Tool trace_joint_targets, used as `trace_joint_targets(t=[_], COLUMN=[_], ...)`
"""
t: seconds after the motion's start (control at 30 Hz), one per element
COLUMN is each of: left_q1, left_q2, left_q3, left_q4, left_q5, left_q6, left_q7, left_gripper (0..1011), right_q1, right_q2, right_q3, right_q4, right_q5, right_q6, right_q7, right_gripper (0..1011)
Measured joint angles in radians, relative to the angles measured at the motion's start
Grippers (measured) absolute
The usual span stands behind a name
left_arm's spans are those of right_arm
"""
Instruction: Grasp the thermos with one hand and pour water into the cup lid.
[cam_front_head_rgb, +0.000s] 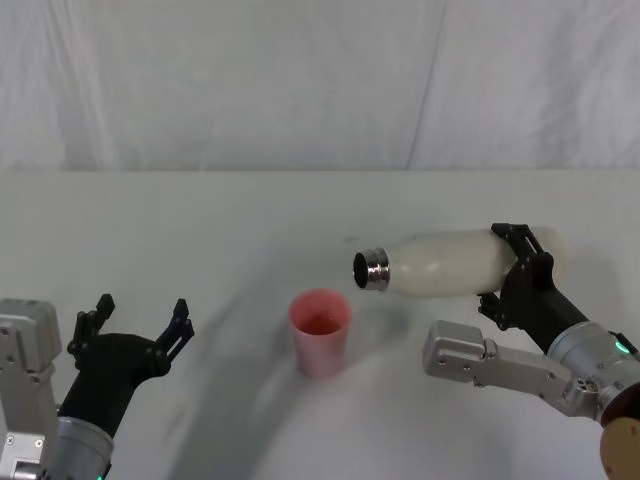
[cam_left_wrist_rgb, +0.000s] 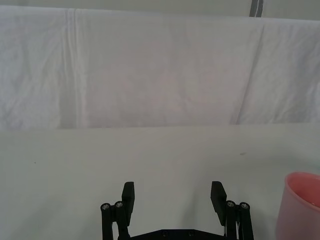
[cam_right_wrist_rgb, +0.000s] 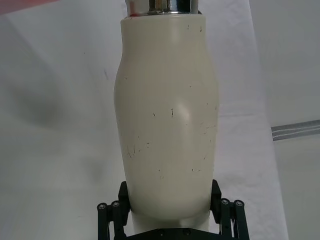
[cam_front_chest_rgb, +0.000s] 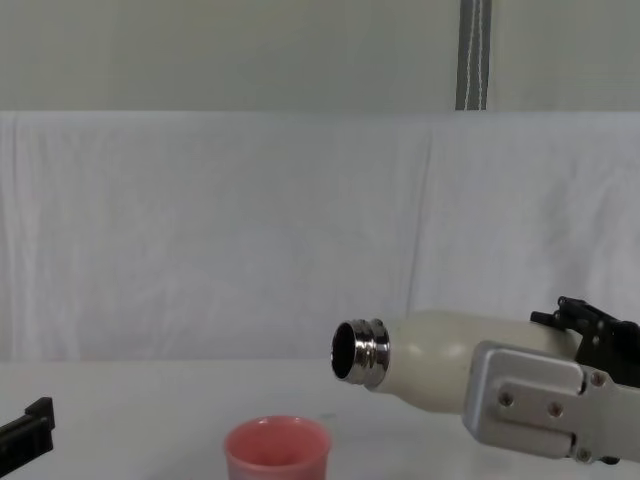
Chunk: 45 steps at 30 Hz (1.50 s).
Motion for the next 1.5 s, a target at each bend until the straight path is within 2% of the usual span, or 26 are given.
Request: trace_joint_targets(t=[1.5], left_q1=[0.000], left_q2=[0.000], left_q3=[0.000], left_q4=[0.000], left_q5=[0.000], left_q6=[0.000], left_q7=[0.000], left_gripper=[1001], right_q1=[0.052], right_q2=[-0.003], right_q3=[-0.051], right_q4=[0.025], right_q5=[-0.022], right_q6=[-0.014], right_q7=[0.000], right_gripper=[948])
